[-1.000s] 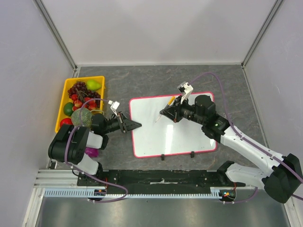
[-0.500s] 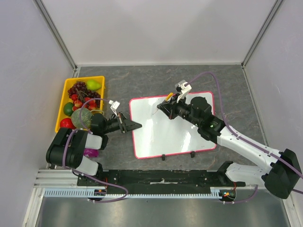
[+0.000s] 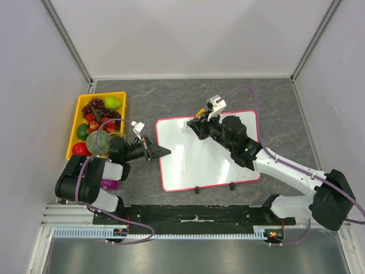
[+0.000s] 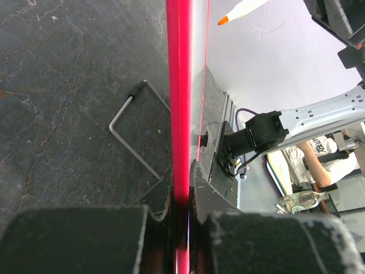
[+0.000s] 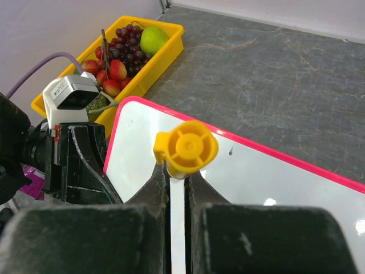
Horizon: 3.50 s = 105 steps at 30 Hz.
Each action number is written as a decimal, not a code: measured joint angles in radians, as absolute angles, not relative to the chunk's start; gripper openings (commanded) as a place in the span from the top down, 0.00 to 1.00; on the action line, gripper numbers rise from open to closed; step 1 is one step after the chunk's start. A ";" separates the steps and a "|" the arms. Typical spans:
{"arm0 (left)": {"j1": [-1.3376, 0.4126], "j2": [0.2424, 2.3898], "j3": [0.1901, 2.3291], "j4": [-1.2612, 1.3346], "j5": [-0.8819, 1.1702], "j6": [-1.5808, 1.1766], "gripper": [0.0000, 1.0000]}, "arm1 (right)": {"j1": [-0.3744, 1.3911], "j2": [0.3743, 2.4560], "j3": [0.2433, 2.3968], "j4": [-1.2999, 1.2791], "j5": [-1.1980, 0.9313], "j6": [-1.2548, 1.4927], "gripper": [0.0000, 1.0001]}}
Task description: Write a sentence on the whiteboard
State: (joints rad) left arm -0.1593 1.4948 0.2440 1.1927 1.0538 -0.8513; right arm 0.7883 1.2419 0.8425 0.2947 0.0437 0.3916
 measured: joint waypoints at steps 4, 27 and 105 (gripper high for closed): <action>-0.159 1.495 0.244 1.192 1.054 -0.851 0.98 | 0.792 1.256 0.864 0.307 0.054 0.392 1.00; -0.159 1.495 0.244 1.187 1.054 -0.851 0.98 | 0.797 1.341 0.913 0.360 0.146 0.381 1.00; -0.159 1.514 0.255 1.184 1.068 -0.851 0.98 | 0.803 1.311 0.834 0.396 0.134 0.415 1.00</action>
State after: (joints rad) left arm -0.1585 1.5139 0.2550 1.1843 1.0676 -0.8513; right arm 0.8032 1.3113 0.8345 0.3962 0.1345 0.4152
